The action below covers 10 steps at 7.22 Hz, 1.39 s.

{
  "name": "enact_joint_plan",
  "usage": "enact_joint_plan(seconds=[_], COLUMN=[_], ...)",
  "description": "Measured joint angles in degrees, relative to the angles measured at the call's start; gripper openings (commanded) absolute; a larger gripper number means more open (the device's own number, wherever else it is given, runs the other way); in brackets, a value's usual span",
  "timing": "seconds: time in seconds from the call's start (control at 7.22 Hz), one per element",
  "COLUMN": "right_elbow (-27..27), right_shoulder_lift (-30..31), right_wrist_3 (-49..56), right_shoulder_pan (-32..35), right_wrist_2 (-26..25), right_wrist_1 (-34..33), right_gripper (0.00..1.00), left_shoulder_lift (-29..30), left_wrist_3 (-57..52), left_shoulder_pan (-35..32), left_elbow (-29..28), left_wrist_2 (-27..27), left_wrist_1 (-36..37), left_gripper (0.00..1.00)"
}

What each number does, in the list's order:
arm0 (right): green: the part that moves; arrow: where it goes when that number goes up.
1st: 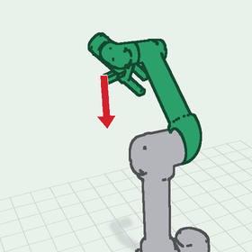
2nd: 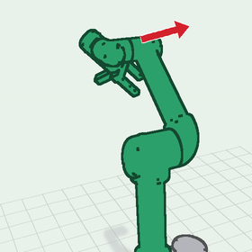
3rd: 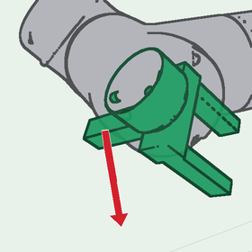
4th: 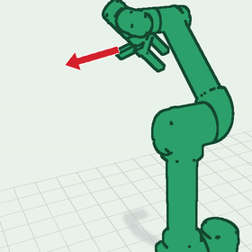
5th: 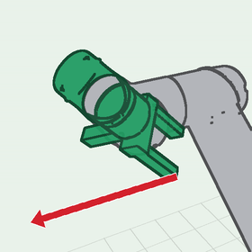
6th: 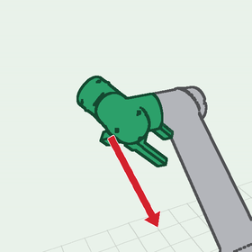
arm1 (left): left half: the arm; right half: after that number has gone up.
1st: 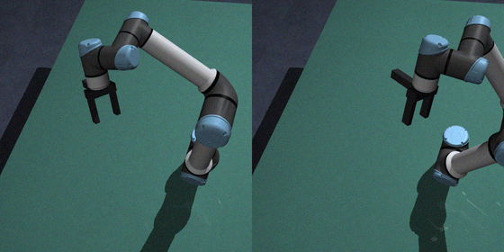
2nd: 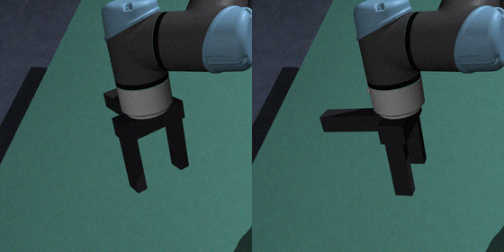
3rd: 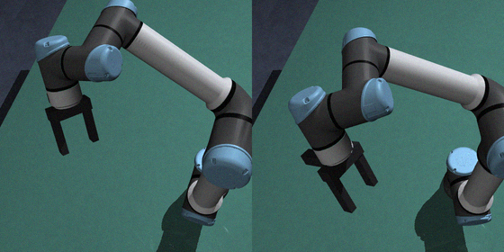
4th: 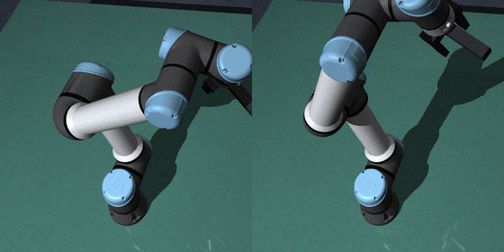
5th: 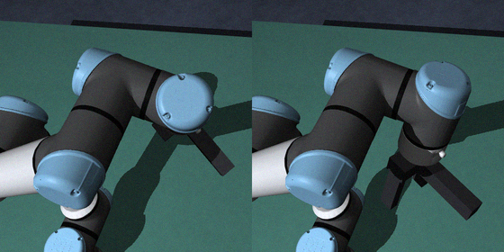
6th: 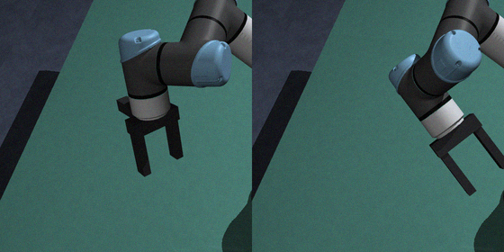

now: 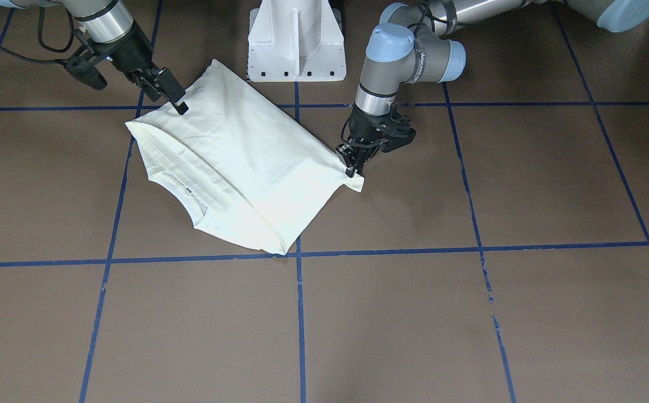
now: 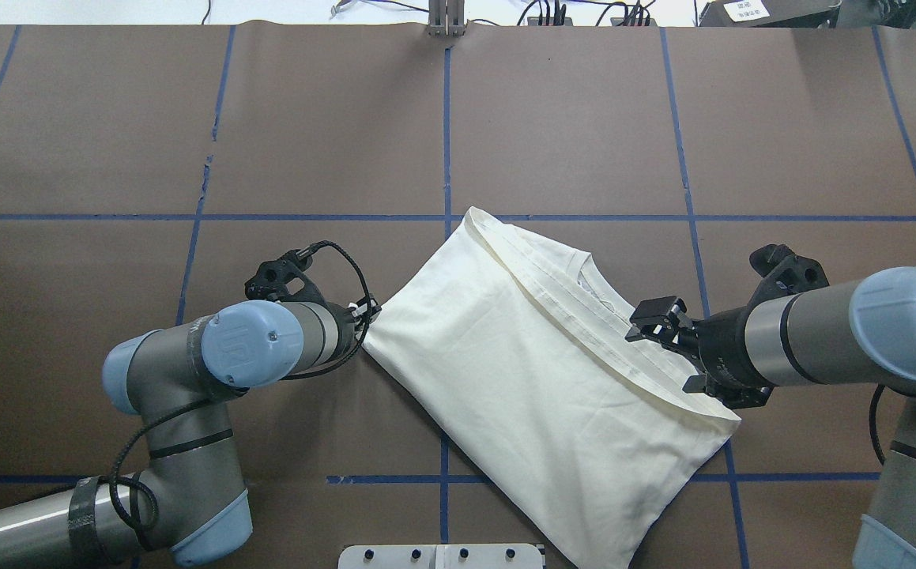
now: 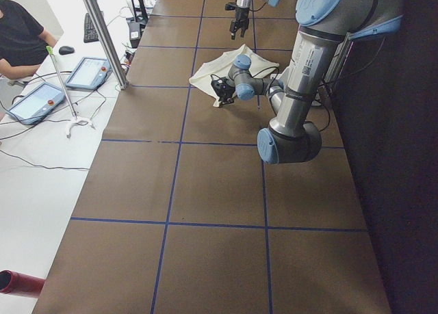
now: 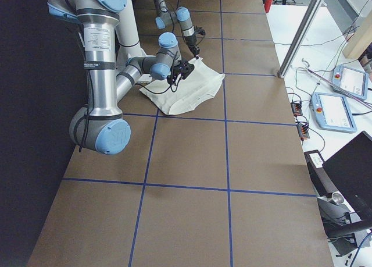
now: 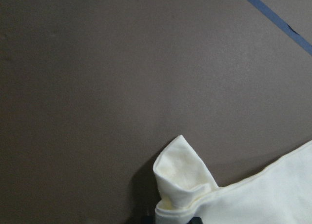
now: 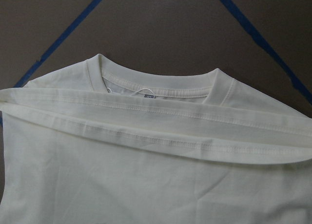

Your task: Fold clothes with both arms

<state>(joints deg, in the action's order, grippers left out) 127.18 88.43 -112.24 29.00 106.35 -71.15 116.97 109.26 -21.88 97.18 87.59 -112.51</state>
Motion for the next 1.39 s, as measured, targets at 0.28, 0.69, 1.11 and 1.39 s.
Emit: enact_joint_plan(seconds=[0.28,0.69,1.11,1.39], right_elbow=[0.0,0.0,0.0,-2.5], right_shoulder_lift=[-0.1,-0.2,-0.4,-3.9], right_wrist_3=[0.0,0.0,0.0,-0.2], right_shoulder_pan=[0.0,0.0,-0.1,-0.3], right_wrist_2=[0.0,-0.1,-0.9,-3.0], right_wrist_1=[-0.1,-0.1,-0.1,-0.1], right_gripper=[1.0,1.0,1.0,1.0], left_shoulder_lift=[0.0,1.6,16.5,23.7], left_wrist_3=[-0.9,-11.5,-14.6,-14.5], left_shoulder_pan=[-0.8,-8.8,-19.7,-21.5], left_elbow=[-0.3,-2.7,-27.9,-39.7], left_wrist_2=[-0.6,-0.4,1.3,1.9], left_wrist_1=[0.0,-1.2,-15.0,-21.9], left_gripper=[0.0,0.0,0.0,0.34])
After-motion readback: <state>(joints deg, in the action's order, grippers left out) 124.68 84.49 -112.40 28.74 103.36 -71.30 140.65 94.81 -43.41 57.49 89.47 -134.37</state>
